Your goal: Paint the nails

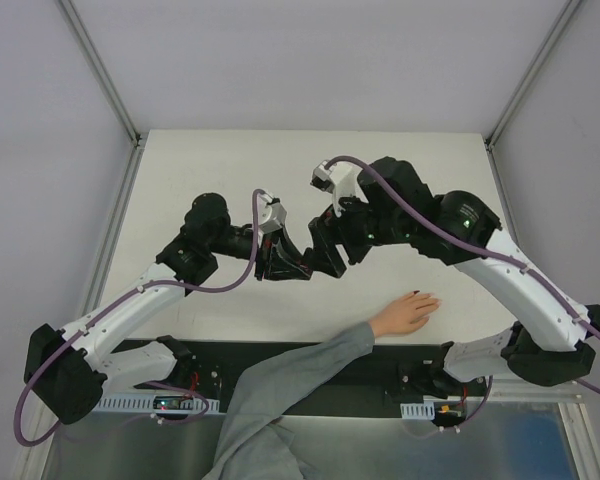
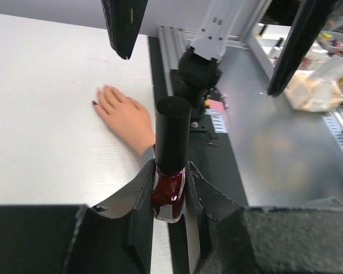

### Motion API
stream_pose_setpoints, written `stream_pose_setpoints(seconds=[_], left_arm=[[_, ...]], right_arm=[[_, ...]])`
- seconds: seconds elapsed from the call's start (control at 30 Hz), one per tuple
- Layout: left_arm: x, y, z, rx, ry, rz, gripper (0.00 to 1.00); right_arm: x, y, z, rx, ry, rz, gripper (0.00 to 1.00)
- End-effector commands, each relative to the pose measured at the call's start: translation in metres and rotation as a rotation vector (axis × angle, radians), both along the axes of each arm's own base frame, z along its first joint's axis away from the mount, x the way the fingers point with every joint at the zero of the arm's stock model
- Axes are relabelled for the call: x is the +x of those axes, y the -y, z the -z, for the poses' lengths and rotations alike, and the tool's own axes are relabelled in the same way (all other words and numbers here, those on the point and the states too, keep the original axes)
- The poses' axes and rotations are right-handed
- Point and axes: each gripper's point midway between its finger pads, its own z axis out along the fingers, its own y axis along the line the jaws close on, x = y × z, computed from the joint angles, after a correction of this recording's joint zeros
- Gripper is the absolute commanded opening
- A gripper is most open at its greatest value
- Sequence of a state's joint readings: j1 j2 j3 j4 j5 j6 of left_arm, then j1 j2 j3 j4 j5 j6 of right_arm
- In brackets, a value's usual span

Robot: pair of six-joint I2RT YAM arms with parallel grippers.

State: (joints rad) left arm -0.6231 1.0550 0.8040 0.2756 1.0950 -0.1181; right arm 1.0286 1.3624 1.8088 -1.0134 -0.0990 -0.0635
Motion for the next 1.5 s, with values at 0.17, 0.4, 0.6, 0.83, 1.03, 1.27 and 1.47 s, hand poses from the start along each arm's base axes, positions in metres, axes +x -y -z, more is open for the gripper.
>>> stream_pose_setpoints(seconds=[0.17,0.4,0.6,0.83,1.03,1.27,1.47], left_arm=[[-0.036,-0.006,-0.027,-0.059,0.020,0.225,0.00],[-0.036,-0.005,-0.027,-0.057,0.014,0.231,0.00],[-0.037,-0.006,-0.028,-0.060,0.018,0.231,0.00],[-0.037,-0.006,-0.028,-0.063,0.025,0.222,0.00],[-0.033,-0.006,-0.032,-0.075,0.059,0.177,0.00],[0.009,-0.007,-0.033,-0.064,0.172,-0.130,0.00],[0.074,-0.038,-0.029,-0.020,0.284,-0.590,0.00]], right_arm=[[-0.019,-0.007,-0.017,0.006,0.079,-0.395,0.56],[-0.025,-0.018,-0.014,0.027,0.038,-0.468,0.51],[-0.027,-0.024,-0.008,0.026,0.006,-0.489,0.42],[-0.032,-0.027,0.000,0.027,-0.042,-0.514,0.24],[-0.033,-0.027,0.017,0.000,-0.114,-0.500,0.01],[-0.019,-0.024,0.040,-0.035,-0.122,-0.367,0.00],[0.034,-0.013,0.054,-0.191,-0.048,0.419,0.00]])
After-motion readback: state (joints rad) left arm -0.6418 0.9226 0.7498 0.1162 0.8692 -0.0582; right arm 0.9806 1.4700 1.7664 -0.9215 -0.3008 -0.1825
